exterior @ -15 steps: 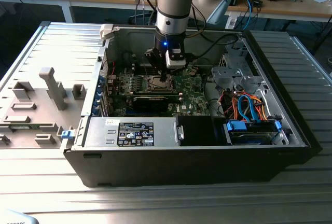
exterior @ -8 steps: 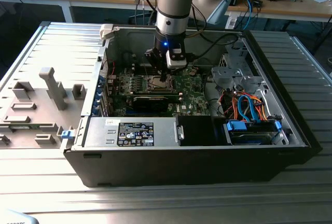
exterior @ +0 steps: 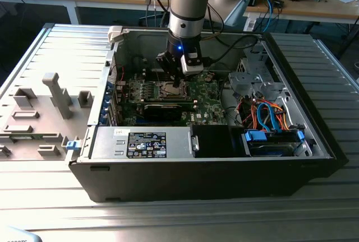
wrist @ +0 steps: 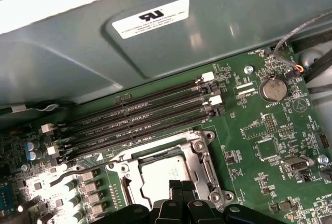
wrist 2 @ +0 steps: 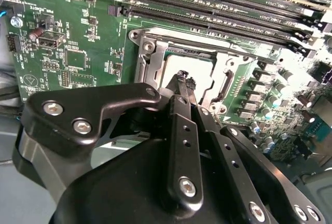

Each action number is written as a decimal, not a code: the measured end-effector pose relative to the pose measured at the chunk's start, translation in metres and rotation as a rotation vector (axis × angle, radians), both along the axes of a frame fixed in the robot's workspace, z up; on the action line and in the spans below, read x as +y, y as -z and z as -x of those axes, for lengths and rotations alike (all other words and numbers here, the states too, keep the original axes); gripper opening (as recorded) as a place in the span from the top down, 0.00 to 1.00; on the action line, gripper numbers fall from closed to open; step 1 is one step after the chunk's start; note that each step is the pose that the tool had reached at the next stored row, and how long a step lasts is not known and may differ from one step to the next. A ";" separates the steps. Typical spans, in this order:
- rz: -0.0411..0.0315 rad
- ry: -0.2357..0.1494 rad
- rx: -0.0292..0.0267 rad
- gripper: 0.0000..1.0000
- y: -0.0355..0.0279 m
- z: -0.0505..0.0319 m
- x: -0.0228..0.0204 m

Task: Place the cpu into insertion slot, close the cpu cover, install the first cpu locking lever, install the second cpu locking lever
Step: 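Install the first cpu locking lever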

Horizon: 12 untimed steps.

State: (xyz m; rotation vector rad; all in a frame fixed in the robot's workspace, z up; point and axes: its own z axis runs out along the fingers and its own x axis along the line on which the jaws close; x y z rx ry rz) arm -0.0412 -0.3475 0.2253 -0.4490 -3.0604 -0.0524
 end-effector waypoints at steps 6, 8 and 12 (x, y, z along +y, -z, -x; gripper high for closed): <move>0.0000 -0.030 0.0000 0.89 0.0000 0.0000 0.0000; -0.0001 -0.037 0.0000 0.89 0.0000 0.0000 0.0000; 0.0000 -0.051 0.0000 0.89 0.0000 0.0000 0.0000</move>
